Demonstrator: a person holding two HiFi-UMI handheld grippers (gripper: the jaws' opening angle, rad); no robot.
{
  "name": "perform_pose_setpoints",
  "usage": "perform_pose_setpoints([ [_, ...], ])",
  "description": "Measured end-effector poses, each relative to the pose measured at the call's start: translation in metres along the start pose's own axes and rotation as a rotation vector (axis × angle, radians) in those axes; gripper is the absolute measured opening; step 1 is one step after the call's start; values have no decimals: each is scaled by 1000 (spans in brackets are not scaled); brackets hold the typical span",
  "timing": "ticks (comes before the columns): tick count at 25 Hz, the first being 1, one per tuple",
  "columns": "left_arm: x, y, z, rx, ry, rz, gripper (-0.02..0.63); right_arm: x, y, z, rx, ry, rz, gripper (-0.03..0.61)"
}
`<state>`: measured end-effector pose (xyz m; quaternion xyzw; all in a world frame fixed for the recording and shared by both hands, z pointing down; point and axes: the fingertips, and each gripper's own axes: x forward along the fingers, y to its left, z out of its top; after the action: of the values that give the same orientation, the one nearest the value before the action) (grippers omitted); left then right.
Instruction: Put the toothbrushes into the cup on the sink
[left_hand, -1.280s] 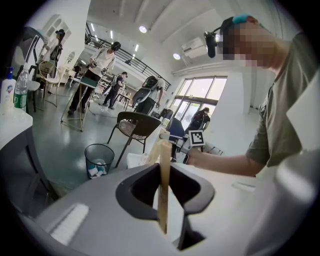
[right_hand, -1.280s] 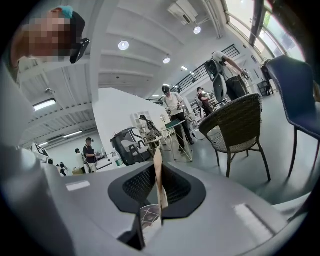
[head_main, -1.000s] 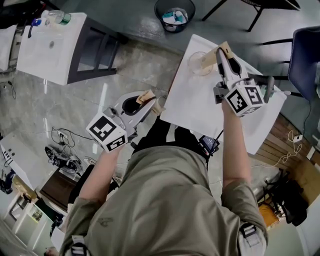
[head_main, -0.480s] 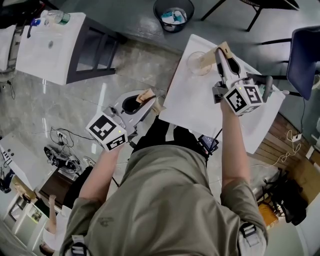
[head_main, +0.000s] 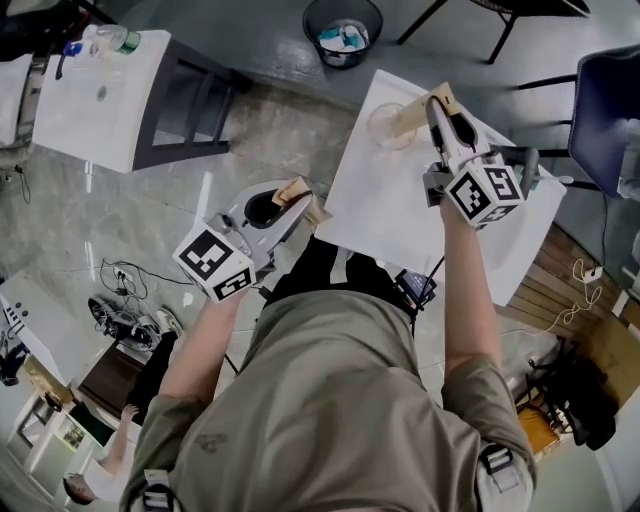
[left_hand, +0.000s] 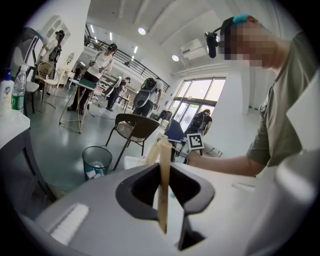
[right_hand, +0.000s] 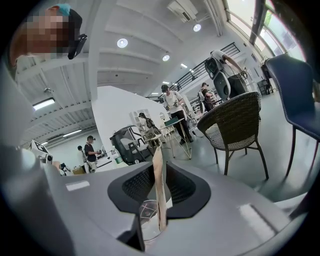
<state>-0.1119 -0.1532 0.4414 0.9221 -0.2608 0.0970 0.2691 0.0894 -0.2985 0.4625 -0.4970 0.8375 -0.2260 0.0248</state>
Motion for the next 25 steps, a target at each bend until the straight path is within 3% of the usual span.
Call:
perform_pose_setpoints([
  [5, -3, 6, 4, 3, -3, -1, 58, 6, 0, 1, 4, 1, -4, 86],
  [25, -2, -17, 11, 44, -25, -22, 58, -31, 7, 15, 4, -39, -19, 86],
])
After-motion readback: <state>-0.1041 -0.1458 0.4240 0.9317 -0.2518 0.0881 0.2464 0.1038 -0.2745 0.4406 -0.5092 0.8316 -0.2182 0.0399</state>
